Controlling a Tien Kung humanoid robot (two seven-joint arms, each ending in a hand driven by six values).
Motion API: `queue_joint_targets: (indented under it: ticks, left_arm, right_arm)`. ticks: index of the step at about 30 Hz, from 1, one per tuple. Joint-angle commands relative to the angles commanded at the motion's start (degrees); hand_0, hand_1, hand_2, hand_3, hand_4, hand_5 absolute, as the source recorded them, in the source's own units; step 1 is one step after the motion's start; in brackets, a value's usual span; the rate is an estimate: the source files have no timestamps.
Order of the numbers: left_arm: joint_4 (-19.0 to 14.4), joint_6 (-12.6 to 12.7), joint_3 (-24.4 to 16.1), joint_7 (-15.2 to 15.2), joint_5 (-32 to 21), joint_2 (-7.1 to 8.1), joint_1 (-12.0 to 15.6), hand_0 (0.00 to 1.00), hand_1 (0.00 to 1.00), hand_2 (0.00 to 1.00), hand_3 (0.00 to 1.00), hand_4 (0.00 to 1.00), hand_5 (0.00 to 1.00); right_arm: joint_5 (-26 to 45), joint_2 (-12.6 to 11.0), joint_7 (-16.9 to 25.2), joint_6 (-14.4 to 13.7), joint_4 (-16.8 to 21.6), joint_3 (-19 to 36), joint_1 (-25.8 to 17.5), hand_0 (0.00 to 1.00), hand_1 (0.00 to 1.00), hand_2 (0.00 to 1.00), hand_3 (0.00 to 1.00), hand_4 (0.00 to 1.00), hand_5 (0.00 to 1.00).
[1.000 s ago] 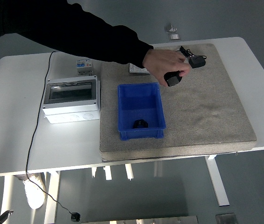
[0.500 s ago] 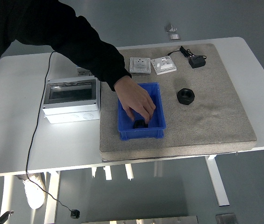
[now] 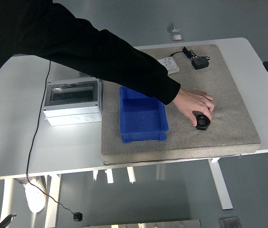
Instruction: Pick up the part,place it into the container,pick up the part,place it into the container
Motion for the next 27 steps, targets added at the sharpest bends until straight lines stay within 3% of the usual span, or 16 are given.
queue_joint_targets:
  ticks: [7,11,15,21,22,27]
  left_arm:
    - [0.1,0.0,0.1,-0.4,-0.1,-0.18,-0.1,0.696,0.706,0.739,0.822,0.884,0.867]
    - [0.2,0.2,0.2,-0.7,-0.4,-0.23,0.0,0.696,0.706,0.742,0.822,0.886,0.868]
    - [0.2,0.2,0.0,-0.7,-0.2,-0.27,-0.1,0.696,0.706,0.742,0.822,0.886,0.868]
    - [0.2,0.2,-0.1,-0.7,-0.2,-0.19,-0.1,0.696,0.706,0.741,0.824,0.885,0.874]
    - [0.2,0.2,-0.1,-0.7,-0.1,-0.16,-0.1,0.696,0.706,0.742,0.824,0.882,0.887]
    - [0.2,0.0,-0.4,-0.6,0.5,-0.14,-0.3,0.696,0.706,0.742,0.824,0.882,0.887]
  right_arm:
    - [-2.8,0.1,-1.8,0.1,0.1,-0.6,0.9,0.518,0.488,0.790,0.860,0.998,0.577]
    - [-6.1,-0.1,-4.2,3.1,0.8,-0.5,0.8,0.492,0.483,0.792,0.858,0.998,0.581]
    - [-12.1,-1.4,-9.4,8.2,3.6,-1.5,1.6,0.492,0.483,0.792,0.858,0.998,0.581]
    - [-23.0,-4.9,-19.7,18.0,8.4,-7.6,5.4,0.480,0.457,0.807,0.856,0.998,0.566]
    - [-24.8,-5.1,-21.7,19.8,8.7,-9.2,6.8,0.487,0.473,0.794,0.817,0.904,0.310]
    - [-31.2,-3.4,-28.7,25.4,6.1,-15.6,12.1,0.487,0.473,0.794,0.817,0.904,0.310]
